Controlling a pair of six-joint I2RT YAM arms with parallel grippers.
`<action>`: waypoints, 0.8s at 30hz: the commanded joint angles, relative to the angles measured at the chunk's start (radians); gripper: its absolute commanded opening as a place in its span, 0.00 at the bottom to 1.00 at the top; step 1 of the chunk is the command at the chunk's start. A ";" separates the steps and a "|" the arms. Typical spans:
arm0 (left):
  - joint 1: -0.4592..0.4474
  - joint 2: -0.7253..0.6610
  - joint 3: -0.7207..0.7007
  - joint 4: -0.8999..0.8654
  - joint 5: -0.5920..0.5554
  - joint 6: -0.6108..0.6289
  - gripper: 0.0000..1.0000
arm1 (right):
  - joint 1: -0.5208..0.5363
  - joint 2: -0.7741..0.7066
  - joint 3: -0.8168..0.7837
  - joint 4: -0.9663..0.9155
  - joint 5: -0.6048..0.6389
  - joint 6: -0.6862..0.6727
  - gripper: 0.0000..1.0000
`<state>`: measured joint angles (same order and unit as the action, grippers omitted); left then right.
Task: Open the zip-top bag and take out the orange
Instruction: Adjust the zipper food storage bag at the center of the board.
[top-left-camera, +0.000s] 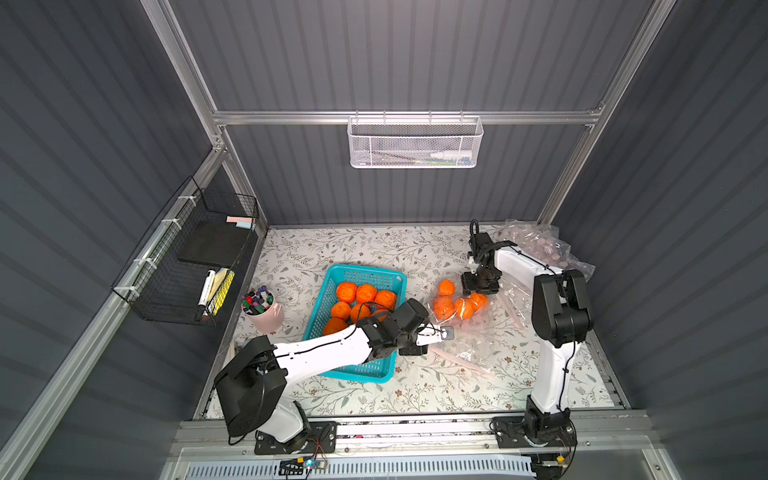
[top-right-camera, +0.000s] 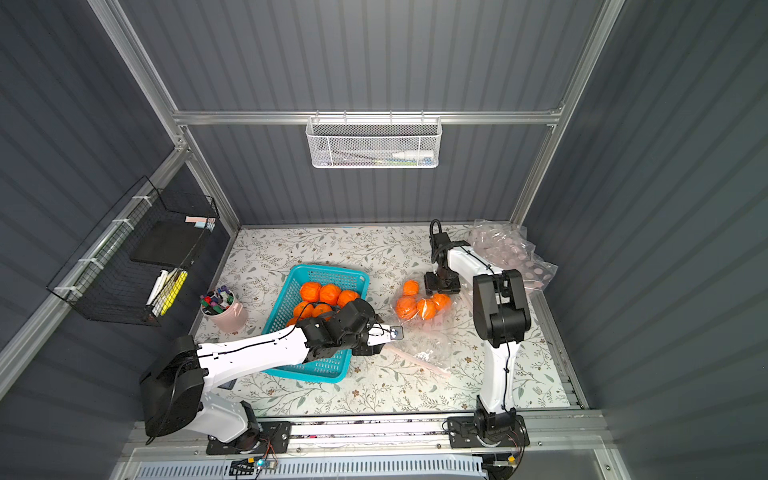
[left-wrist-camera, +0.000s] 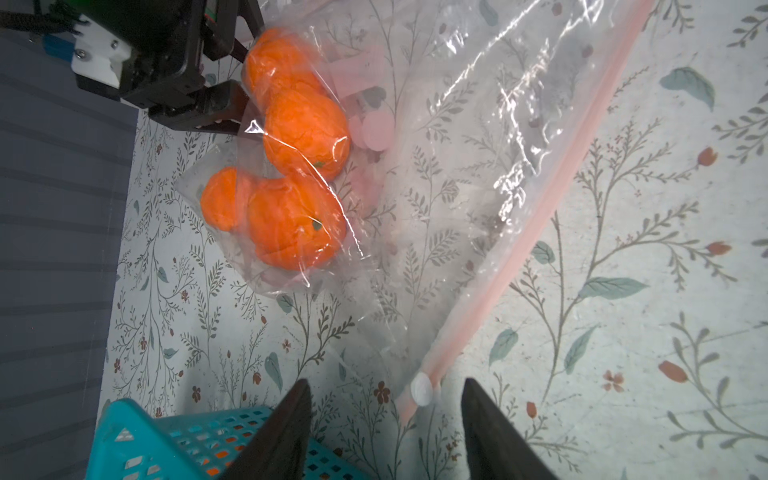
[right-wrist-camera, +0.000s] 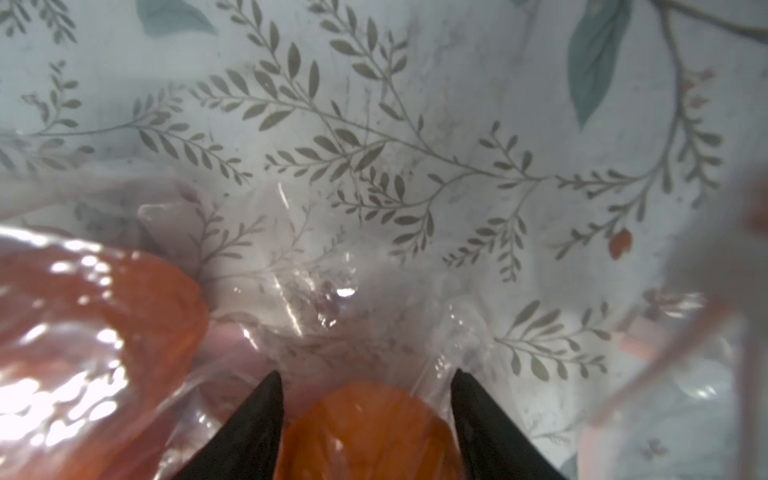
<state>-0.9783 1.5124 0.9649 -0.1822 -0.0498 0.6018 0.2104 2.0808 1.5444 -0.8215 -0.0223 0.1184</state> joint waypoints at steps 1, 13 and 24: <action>0.003 -0.018 0.008 -0.012 -0.002 -0.018 0.59 | 0.006 0.059 0.009 -0.036 -0.035 -0.019 0.60; 0.001 -0.018 0.001 -0.004 0.000 -0.020 0.59 | 0.005 -0.202 -0.118 0.103 -0.119 0.030 0.00; 0.001 0.001 0.008 0.003 0.022 -0.030 0.59 | 0.004 -0.568 -0.471 0.469 -0.139 0.113 0.00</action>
<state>-0.9783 1.5124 0.9649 -0.1795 -0.0456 0.5972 0.2119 1.5200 1.1320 -0.4881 -0.1623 0.1928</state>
